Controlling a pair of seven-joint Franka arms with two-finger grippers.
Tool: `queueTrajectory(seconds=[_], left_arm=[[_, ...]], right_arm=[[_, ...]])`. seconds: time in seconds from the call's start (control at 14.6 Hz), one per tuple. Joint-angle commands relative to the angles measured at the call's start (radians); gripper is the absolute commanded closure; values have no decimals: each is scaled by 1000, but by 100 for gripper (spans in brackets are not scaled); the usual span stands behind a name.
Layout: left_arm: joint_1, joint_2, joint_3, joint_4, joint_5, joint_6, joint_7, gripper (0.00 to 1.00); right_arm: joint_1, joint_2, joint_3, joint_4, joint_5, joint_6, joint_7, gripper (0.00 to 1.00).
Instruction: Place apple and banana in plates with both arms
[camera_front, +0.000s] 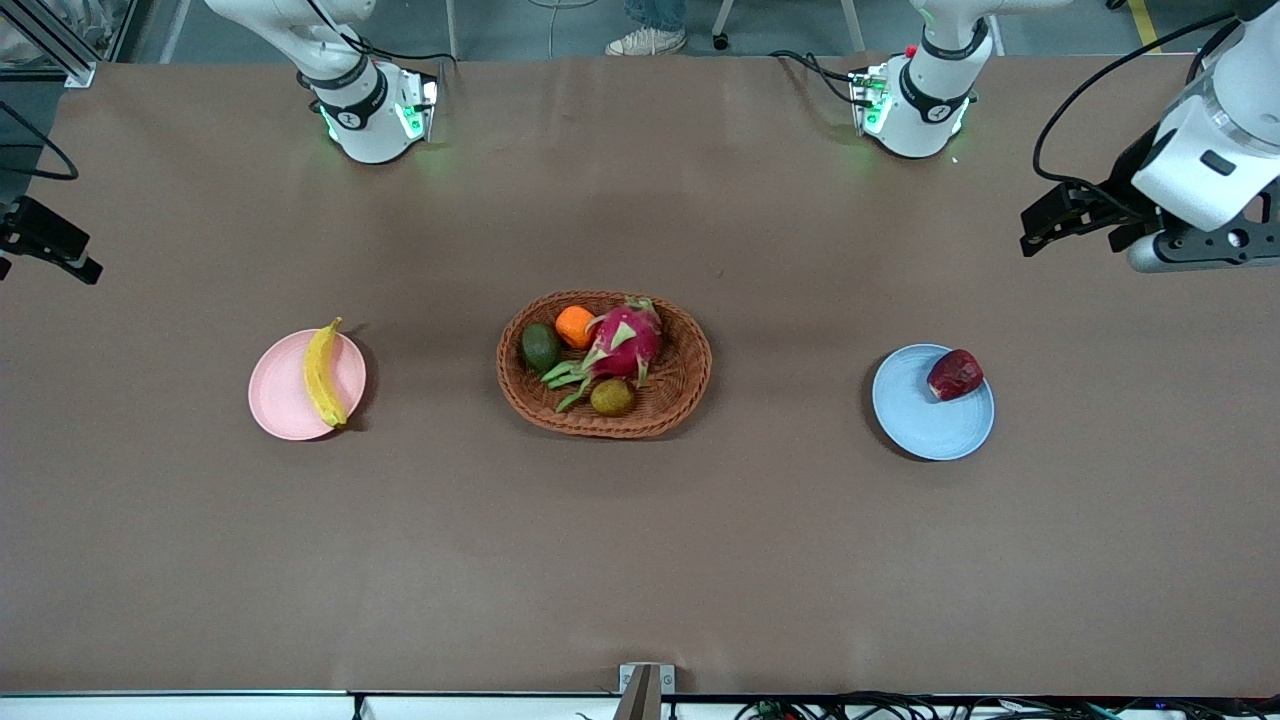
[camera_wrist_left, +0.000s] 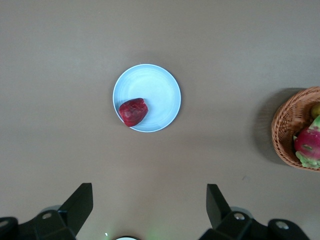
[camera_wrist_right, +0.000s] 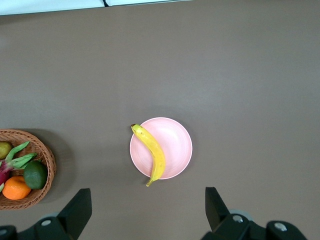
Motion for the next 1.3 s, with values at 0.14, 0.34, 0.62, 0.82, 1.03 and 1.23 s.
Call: queueTrajectory(seconds=[0.14,0.34,0.62,0.82,1.03,1.23], left_arm=[[19,-17,-13,-11,3,6,18,0],[20,-23,-13,-7,78,2,83,0],[20,-34,-13,-8,78,-3,105,0],[22,-31,-2,-4,78,-5,180,0],[26,-24,0,12,78,-5,185,0],[54,-21,0,24,78,-5,183,0]], right_arm=[[3,-35,2,-49,-18,-12,-8,0],[3,-35,2,-50,-19,-21,-7,0],[1,-37,0,-49,-19,-11,-7,0],[4,-37,2,-49,-39,-8,-8,0],[4,-42,3,-50,-55,-9,-5,0],[1,-43,2,-63,-55,-15,-1,0]])
